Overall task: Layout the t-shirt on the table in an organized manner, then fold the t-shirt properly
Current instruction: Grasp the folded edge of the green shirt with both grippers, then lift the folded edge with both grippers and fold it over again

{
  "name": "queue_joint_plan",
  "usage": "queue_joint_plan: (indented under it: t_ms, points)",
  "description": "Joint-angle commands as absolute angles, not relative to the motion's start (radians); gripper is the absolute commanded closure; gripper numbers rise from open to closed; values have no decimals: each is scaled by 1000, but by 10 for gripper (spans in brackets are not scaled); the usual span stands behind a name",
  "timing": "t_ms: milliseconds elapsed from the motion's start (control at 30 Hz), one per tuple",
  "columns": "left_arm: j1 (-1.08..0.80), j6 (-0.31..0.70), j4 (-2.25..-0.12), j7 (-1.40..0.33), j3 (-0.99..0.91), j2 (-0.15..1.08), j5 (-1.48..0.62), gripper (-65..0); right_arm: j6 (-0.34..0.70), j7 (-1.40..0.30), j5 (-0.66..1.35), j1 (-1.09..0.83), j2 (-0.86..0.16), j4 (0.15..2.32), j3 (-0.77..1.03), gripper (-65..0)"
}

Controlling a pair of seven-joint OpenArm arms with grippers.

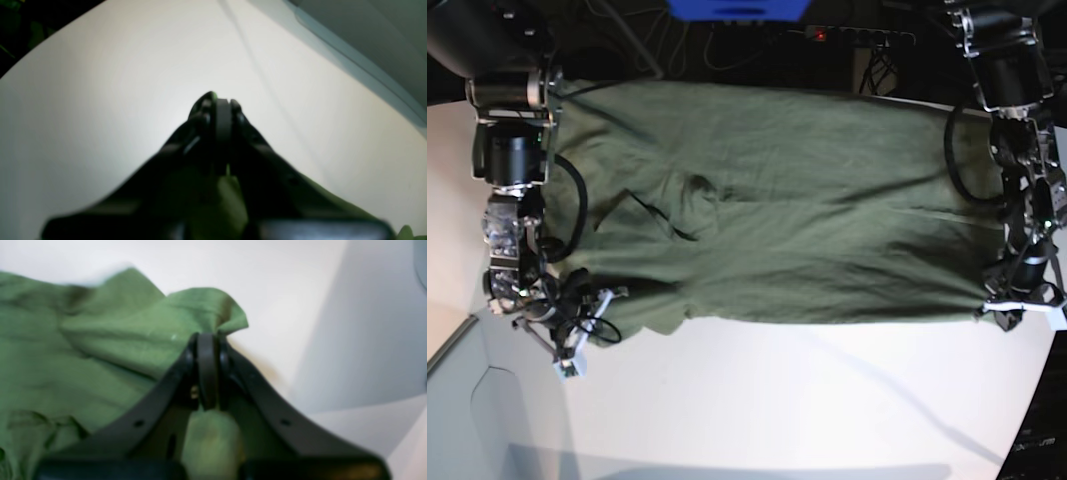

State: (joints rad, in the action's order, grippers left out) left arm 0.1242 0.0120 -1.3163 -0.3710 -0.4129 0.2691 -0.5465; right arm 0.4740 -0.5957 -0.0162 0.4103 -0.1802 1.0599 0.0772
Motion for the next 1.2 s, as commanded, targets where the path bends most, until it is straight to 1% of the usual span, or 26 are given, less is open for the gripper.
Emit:
queue_joint_plan:
  t_ms: [0,133,233,400,533,700,867,1000,1167]
  points:
    - [140,18,-1333,-348,-417,288,-550,0,470,-573,-5,435,-189,1101,82,0]
    - [142,18,-1331,-348,-417,288,-550,0,470,-570,-5,363,-185,1242,82,0]
    - [142,21,-1316,-348,-417,288,-550,0,470,-536,-5,292,-170,1356,82,0]
    - [139,24,-1262,-343,-424,288,-550,0,470,-526,-5,130,-163,1567,82,0]
    - [131,25,-1273,-340,-426,288,-552,0,469,-526,-5,-4,-159,1742,84,0]
    - [111,25,-1274,-338,-427,308,-561,0,469,-526,-7,-139,-148,1896,84,0]
    - [81,25,-1276,-338,-427,309,-562,0,469,-526,-7,-228,-148,1940,84,0]
    - [19,25,-1342,-338,-456,303,-562,0,469,-521,-7,-285,-148,1940,113,0]
    - [-41,27,-1395,-338,-510,298,-562,0,469,-414,-5,-374,-117,1939,176,0]
